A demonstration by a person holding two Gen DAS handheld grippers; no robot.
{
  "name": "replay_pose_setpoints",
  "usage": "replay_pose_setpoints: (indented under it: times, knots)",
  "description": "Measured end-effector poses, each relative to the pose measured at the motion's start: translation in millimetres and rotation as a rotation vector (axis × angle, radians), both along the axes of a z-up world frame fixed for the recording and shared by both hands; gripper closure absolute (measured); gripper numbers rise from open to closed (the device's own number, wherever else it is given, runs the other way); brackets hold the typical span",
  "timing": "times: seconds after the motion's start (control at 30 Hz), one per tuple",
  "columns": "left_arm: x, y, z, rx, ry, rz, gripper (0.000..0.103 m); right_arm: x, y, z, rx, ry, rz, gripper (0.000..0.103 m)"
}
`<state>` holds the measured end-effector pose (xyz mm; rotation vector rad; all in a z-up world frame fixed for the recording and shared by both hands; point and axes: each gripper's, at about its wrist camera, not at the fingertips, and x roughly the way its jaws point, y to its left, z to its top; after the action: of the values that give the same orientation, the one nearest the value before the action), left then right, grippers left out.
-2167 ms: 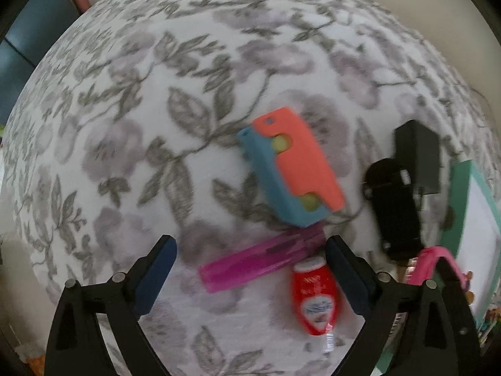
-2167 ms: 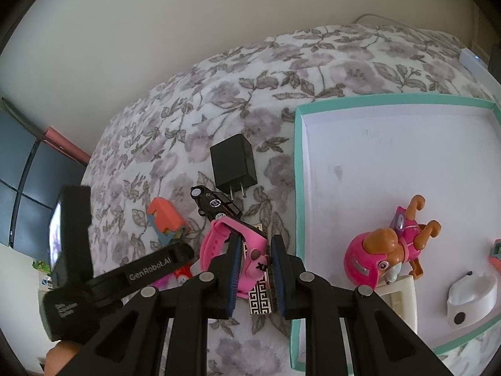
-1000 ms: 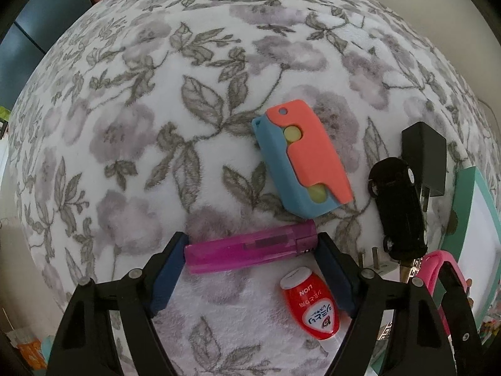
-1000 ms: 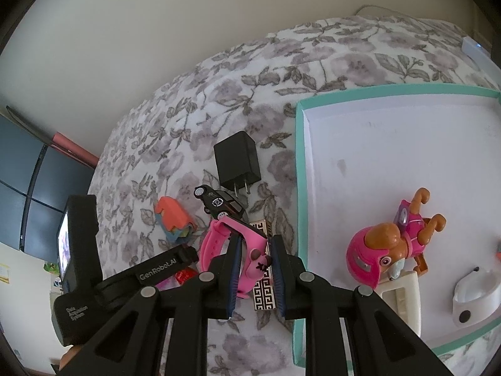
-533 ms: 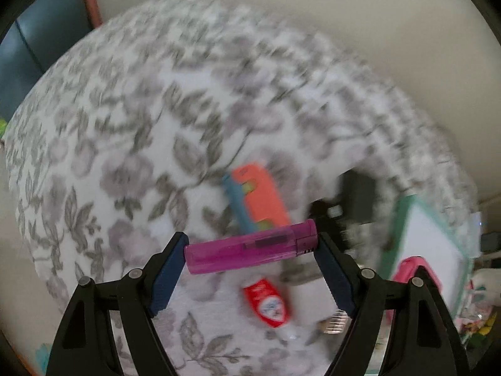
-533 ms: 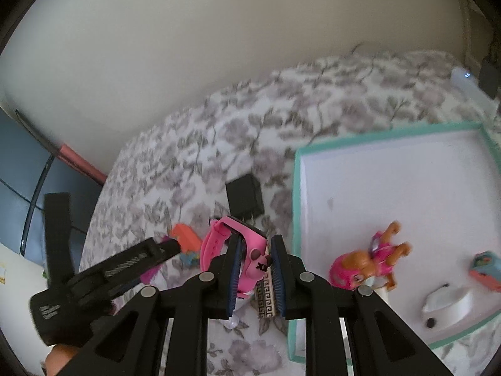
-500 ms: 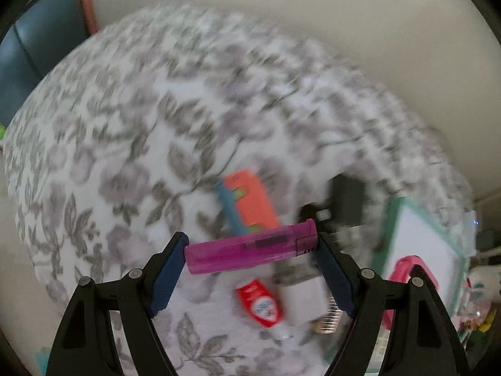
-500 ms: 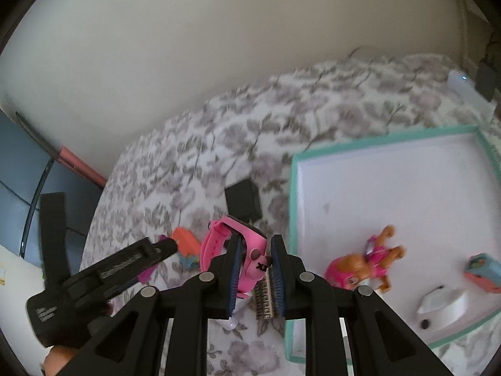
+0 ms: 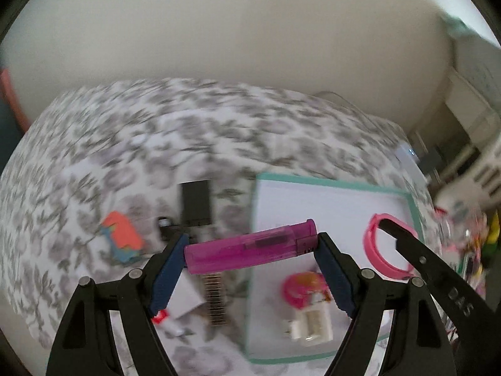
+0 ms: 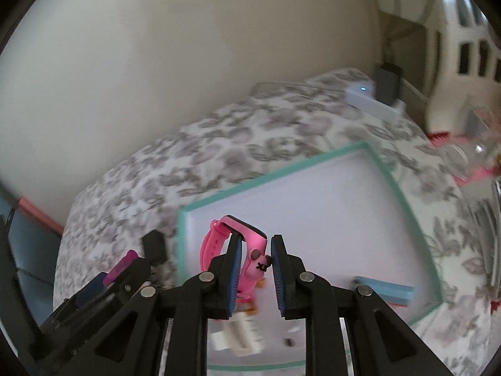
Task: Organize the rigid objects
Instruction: 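Carry the watch and lighter into the teal tray and open both tools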
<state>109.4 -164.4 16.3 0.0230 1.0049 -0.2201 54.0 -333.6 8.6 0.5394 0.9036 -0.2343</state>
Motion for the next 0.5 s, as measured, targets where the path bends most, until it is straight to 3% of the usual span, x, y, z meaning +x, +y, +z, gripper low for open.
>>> replay_pose_setpoints:
  times: [0.13, 0.3, 0.5]
  knots:
    - [-1.9, -32.1, -12.6, 0.024, -0.010, -0.066, 0.020, -7.4, -27.0, -7.6, -0.011, 0.037, -0.058, 0.083]
    - [5.7, -47.8, -26.7, 0.039, 0.003, -0.070, 0.020, -13.9, -47.3, -17.1, -0.010, 0.071, -0.099, 0.082]
    - [16.9, -54.9, -46.3, 0.072, 0.025, -0.055, 0.020, -5.4, -45.3, -48.6, 0.011, 0.146, -0.076, 0.082]
